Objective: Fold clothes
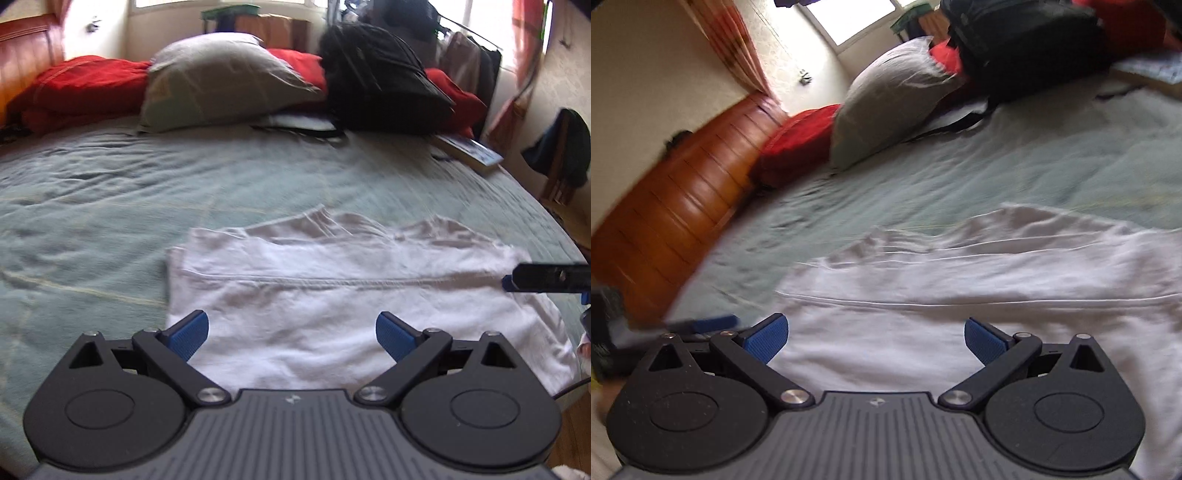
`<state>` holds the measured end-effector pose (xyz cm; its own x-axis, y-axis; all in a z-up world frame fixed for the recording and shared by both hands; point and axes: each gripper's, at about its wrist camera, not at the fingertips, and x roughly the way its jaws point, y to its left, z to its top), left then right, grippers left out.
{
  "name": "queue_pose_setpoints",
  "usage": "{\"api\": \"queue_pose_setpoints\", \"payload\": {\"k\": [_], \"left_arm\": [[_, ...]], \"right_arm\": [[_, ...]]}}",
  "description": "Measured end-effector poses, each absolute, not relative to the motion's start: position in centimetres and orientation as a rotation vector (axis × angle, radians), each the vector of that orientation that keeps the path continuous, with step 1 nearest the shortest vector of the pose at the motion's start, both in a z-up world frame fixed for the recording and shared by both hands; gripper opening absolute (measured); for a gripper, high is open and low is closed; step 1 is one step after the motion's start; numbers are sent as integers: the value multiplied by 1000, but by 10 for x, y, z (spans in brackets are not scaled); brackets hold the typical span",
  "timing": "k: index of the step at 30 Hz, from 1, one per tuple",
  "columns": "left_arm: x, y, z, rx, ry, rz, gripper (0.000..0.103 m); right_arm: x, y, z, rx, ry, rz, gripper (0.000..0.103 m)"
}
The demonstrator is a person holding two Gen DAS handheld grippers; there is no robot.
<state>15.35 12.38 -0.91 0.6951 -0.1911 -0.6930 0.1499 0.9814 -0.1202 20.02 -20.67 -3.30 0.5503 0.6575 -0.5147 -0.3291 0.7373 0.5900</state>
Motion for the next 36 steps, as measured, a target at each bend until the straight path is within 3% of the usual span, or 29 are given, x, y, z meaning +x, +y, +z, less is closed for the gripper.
{"api": "queue_pose_setpoints", "payload": {"k": [12, 23, 36], "left_arm": [[150, 155, -8, -158, 781, -183, 97], [172, 178, -24, -183, 860, -280, 97], [204, 227, -42, -421, 1044, -453, 97]], "right_arm": [[255, -140, -64, 591, 1027, 654, 103], [307, -135, -67, 570, 966, 509, 103], [248, -127, -37, 525, 941, 646, 103]]}}
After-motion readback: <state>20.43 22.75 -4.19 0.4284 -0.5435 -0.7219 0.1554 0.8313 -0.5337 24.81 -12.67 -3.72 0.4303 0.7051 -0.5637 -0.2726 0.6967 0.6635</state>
